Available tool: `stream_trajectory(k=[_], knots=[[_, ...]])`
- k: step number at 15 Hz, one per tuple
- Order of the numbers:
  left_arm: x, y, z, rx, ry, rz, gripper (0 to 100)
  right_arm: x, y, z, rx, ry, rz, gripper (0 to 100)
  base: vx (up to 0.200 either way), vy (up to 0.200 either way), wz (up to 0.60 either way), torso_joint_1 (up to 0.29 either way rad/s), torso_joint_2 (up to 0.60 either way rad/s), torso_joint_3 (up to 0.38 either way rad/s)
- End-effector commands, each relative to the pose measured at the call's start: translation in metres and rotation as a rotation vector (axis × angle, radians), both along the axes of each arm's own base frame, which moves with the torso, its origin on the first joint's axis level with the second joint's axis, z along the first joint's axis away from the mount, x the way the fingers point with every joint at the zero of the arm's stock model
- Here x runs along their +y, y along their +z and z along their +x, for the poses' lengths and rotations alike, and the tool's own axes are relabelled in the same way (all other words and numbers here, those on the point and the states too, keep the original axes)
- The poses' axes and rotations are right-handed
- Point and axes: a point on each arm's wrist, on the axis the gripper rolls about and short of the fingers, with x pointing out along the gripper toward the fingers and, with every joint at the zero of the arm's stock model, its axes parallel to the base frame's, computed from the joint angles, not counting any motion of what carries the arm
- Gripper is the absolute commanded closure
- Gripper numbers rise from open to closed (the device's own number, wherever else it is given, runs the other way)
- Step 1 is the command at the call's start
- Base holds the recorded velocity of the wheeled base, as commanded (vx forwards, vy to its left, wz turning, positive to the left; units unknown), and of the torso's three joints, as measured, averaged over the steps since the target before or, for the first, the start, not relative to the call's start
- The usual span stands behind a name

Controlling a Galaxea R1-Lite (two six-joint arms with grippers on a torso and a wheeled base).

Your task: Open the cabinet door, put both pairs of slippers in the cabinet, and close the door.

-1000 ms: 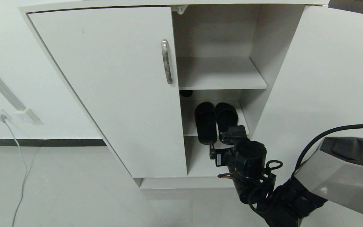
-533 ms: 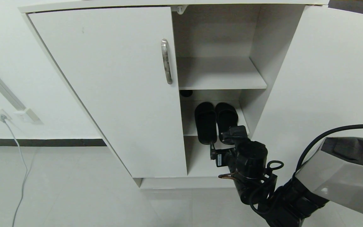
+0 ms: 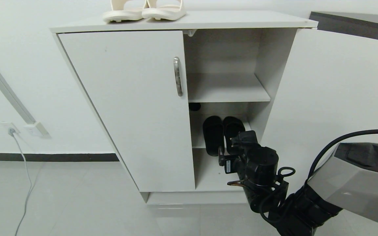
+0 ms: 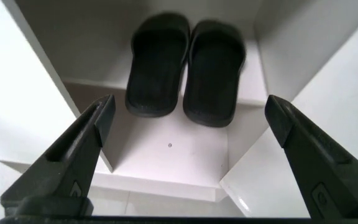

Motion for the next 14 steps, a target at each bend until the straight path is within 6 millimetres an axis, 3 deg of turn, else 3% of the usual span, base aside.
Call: stream_trajectory(k=[1, 6, 14], knots=[[0.0, 0.0, 0.0001, 0.002, 0.0, 0.0, 100, 0.0002, -0.0014, 0.0003, 0.002, 0.0, -0.003, 0, 0.0, 0.0, 0.0, 0.002, 0.0, 0.207], [0.0, 0.0, 0.0001, 0.002, 0.0, 0.0, 100, -0.0008, -0.0028, 0.0017, 0.007, -0.003, -0.005, 0, 0.0, 0.0, 0.0, 0.001, 0.0, 0.171], [0.0, 0.0, 0.0001, 0.001, 0.0, 0.003, 100, -0.0015, -0.004, 0.001, 0.01, -0.003, -0.006, 0, 0.0, 0.0, 0.0, 0.0, 0.0, 0.0]])
